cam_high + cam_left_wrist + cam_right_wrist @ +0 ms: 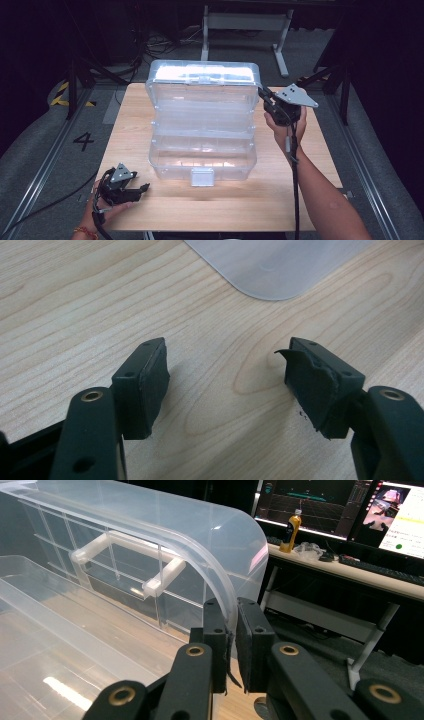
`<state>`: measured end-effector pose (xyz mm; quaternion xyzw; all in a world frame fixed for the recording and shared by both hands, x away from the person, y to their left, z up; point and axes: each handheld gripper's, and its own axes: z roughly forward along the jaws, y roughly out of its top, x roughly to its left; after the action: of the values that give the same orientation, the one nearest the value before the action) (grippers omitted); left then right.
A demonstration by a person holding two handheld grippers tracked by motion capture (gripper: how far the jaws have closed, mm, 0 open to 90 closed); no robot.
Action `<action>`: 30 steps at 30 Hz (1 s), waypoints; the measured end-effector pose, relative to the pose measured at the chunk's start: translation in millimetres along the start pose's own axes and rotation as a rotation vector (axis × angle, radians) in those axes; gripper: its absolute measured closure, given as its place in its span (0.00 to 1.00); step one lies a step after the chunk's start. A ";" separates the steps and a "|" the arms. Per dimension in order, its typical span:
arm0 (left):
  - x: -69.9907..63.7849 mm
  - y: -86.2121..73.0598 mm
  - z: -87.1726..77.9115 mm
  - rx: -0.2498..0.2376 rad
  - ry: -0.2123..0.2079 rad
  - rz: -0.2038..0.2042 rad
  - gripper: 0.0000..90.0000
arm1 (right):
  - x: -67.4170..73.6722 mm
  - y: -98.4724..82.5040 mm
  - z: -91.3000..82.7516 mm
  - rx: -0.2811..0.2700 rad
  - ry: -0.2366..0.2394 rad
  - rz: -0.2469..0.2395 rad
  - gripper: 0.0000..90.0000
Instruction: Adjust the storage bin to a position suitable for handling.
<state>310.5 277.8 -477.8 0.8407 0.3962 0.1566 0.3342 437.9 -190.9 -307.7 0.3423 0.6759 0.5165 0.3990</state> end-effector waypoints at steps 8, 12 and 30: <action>0.9 -2.7 1.4 -0.021 0.002 -0.011 0.33 | -4.8 3.6 7.2 0.013 0.007 -0.012 0.94; 0.8 -2.8 1.6 -0.022 0.003 -0.011 0.33 | -7.0 4.7 8.8 0.018 0.014 -0.010 0.94; 0.8 -2.8 1.7 -0.023 0.003 -0.012 0.32 | -14.0 9.4 19.2 0.040 0.031 0.002 0.94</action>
<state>310.3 279.0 -480.9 0.8343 0.3997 0.1602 0.3442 461.8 -192.8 -298.8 0.3429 0.6920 0.5083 0.3812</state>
